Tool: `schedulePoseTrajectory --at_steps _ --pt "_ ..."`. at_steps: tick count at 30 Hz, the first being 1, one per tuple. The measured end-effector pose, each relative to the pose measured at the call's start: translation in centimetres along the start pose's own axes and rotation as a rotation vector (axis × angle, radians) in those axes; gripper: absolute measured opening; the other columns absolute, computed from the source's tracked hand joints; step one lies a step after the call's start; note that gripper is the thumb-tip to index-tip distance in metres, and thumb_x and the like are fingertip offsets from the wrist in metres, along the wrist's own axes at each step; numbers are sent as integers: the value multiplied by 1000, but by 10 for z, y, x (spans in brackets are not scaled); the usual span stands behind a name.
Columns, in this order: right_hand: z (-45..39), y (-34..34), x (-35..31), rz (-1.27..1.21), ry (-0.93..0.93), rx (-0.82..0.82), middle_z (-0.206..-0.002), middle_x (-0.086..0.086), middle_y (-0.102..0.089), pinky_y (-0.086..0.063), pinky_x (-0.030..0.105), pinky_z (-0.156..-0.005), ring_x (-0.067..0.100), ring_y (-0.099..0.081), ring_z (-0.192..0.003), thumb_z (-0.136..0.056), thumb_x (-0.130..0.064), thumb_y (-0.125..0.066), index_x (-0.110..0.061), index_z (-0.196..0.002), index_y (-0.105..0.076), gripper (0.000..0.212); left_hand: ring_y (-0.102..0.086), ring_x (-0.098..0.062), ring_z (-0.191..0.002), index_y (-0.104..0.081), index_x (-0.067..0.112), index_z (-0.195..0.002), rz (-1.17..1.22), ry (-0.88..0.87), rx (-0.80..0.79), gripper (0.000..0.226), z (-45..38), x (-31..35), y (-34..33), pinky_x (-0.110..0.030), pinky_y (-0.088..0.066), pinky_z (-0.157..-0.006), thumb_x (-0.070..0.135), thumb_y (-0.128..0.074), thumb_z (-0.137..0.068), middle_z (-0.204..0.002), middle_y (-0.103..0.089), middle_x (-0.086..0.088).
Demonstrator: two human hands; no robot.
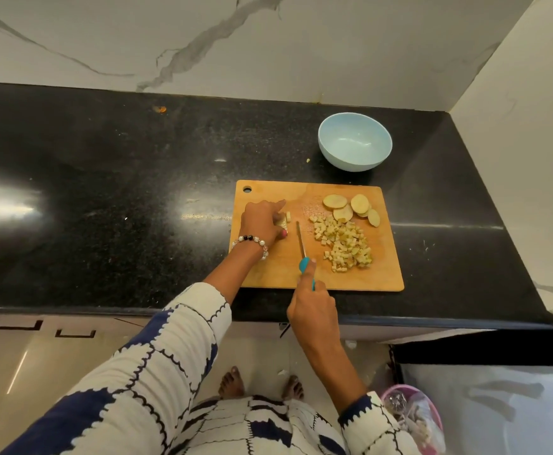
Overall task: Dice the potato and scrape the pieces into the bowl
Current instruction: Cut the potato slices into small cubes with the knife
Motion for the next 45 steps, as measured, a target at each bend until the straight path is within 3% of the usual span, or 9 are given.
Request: schedulePoseTrajectory --at_steps 9,14,16,25,31,36,41,43,45 --pt "-26 -4 -13 -56 75 77 -102 16 -57 -35 29 -64 26 -57 -84 -103 -26 -27 -7 -150 -7 55 -61 -19 -102 -52 22 -132 23 24 35 66 4 1 -1 -29 -49 -86 18 -79 -72 -107 -70 -3" --pt "-15 -5 5 -108 -57 81 -111 20 -56 -47 36 -66 27 -58 -83 -101 -23 -30 -7 -151 -8 57 -60 -19 -106 -51 22 -132 11 26 21 68 3 1 0 -30 -49 -89 21 -80 -71 -110 -69 -1" --pt "-6 -2 12 -140 -89 121 -105 20 -58 -40 35 -62 29 -57 -82 -101 -23 -31 -5 -150 -12 55 -60 -19 -106 -52 22 -132 9 27 24 68 2 1 0 -31 -49 -90 21 -80 -70 -110 -69 -1" --pt "-17 -3 -7 -92 79 107 -92 10 -58 -31 26 -60 14 -46 -72 -102 -28 -28 -8 -150 -12 54 -66 -15 -90 -50 22 -134 16 29 123 59 5 1 -2 -26 -50 -84 10 -71 -80 -104 -71 -3" --pt "-24 -1 -10 -39 71 68 -100 13 -59 -34 30 -62 23 -56 -81 -103 -28 -26 -9 -150 -6 55 -67 -11 -75 -53 20 -132 83 51 160 49 7 -1 -7 -4 -40 -61 5 -63 -86 -102 -71 -2" --pt "-26 0 -23 114 66 -55 -117 20 -53 -38 32 -69 31 -58 -93 -99 -14 -36 -3 -149 6 66 -65 -20 -87 -61 19 -122 108 86 179 54 0 -7 -9 -35 -55 -79 0 -71 -73 -88 -73 -3" --pt "-18 -1 -21 122 64 -70 -119 19 -51 -34 30 -65 28 -58 -89 -96 -11 -39 -2 -148 7 70 -64 -21 -90 -60 15 -123 118 72 186 49 3 -5 -10 -33 -54 -82 6 -72 -77 -94 -72 -6" --pt "0 -5 -12 169 89 -25 -100 20 -58 -33 27 -54 24 -57 -66 -87 -9 -58 6 -147 -12 77 -63 -22 -94 -60 15 -124 120 76 184 49 3 -6 -11 -33 -53 -84 7 -71 -77 -97 -72 -7" --pt "15 -15 -4 227 108 64 -66 12 -56 -22 21 -41 13 -32 -40 -64 -5 -81 10 -134 -43 81 -62 -22 -96 -59 15 -125 113 76 170 52 3 -7 -10 -34 -52 -86 11 -75 -75 -100 -71 -7"
Point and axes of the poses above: each hand's wrist, its own z-axis away from the middle knuckle, its own y-axis out of the back of the hand, x = y × z, the point moved 1 cm from there along -z, towards the middle knuckle
